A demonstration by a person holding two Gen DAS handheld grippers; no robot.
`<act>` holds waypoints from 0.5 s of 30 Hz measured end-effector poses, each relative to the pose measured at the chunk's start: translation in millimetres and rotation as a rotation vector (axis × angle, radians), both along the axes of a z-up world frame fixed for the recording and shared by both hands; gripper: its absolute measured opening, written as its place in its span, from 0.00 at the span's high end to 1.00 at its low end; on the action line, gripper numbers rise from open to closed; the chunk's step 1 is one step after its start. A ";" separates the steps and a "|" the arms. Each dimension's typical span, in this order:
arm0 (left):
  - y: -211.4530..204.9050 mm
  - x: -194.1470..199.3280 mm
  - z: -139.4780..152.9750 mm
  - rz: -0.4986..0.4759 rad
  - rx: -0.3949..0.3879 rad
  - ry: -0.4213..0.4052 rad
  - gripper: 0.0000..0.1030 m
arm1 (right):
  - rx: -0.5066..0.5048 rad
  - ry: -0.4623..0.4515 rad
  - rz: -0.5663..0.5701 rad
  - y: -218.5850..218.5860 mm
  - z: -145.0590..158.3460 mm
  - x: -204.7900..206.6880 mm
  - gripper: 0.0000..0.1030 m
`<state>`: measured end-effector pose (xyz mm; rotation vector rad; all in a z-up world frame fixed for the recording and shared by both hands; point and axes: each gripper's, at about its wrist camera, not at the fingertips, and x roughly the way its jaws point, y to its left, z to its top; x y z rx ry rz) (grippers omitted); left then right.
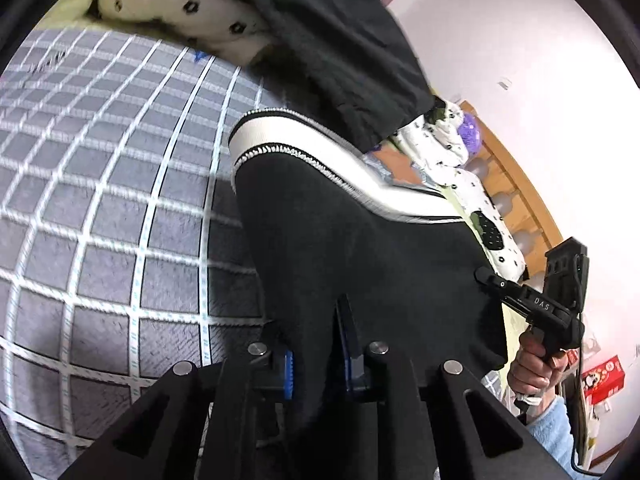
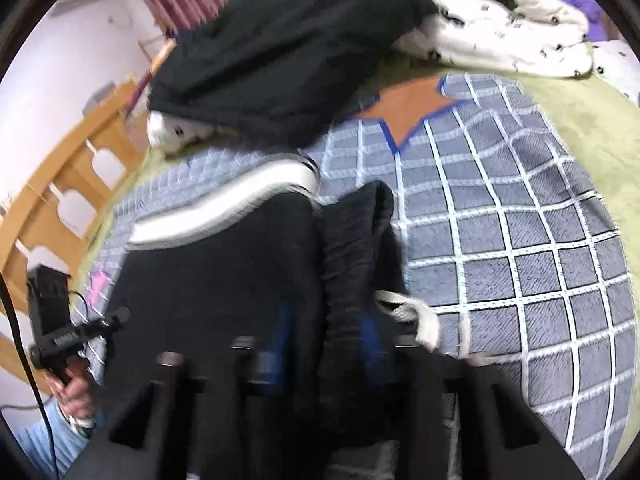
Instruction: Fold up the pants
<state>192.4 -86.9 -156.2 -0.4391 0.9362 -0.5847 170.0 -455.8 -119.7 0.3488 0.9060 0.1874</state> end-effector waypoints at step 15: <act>172.7 -13.5 25.8 0.054 0.196 0.012 0.84 | 0.122 -0.101 0.159 162.1 11.1 -16.5 0.79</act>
